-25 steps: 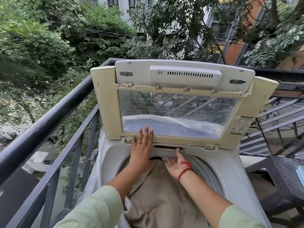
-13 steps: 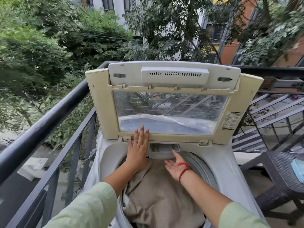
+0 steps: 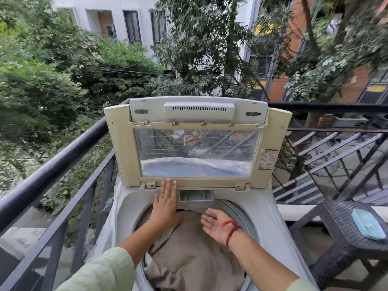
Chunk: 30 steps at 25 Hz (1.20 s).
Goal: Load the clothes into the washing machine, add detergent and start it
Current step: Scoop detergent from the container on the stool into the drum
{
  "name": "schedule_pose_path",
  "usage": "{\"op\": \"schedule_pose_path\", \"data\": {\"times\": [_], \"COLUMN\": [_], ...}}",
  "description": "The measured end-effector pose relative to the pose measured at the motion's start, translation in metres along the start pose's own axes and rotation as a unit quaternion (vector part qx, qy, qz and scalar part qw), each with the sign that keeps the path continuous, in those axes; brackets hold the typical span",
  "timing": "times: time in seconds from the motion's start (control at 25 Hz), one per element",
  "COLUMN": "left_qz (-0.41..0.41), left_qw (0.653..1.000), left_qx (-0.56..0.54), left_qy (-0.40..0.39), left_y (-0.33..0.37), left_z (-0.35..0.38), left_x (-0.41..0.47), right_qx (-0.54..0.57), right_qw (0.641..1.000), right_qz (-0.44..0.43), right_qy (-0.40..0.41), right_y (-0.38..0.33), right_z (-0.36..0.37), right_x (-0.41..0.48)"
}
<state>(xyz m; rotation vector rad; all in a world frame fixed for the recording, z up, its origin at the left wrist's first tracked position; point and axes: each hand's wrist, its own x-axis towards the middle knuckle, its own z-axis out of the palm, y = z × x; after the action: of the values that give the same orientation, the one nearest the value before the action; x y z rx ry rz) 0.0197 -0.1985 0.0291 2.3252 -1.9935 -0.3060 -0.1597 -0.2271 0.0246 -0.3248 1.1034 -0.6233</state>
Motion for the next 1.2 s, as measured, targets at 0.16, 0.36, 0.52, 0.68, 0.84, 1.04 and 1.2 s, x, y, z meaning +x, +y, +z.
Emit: {"op": "schedule_pose_path", "data": {"times": [0.16, 0.36, 0.52, 0.68, 0.84, 1.04, 1.2], "left_qz": [0.027, 0.117, 0.133, 0.164, 0.207, 0.244, 0.25], "left_qw": [0.993, 0.948, 0.909, 0.889, 0.884, 0.892, 0.902], "left_qx": [-0.078, -0.205, -0.317, -0.365, -0.374, -0.344, -0.326], "left_qy": [0.086, 0.214, 0.235, 0.221, 0.189, 0.166, 0.135], "left_y": [0.021, 0.067, 0.122, 0.186, 0.264, 0.382, 0.473], "left_z": [-0.002, -0.004, 0.004, 0.009, 0.017, 0.051, 0.078], "left_x": [-0.02, -0.024, -0.033, -0.052, -0.078, -0.112, -0.136], "right_qx": [0.016, 0.034, 0.034, 0.069, 0.108, 0.147, 0.178], "right_qw": [0.999, 0.994, 0.982, 0.961, 0.952, 0.94, 0.928], "right_qz": [-0.047, -0.094, -0.162, -0.232, -0.242, -0.242, -0.246], "right_qy": [0.021, 0.05, 0.094, 0.131, 0.154, 0.189, 0.215], "right_y": [-0.01, -0.029, -0.057, -0.071, -0.063, -0.051, -0.05], "right_z": [-0.026, -0.059, -0.098, -0.161, -0.247, -0.367, -0.459], "right_x": [-0.035, -0.077, -0.119, -0.161, -0.203, -0.258, -0.308]}}
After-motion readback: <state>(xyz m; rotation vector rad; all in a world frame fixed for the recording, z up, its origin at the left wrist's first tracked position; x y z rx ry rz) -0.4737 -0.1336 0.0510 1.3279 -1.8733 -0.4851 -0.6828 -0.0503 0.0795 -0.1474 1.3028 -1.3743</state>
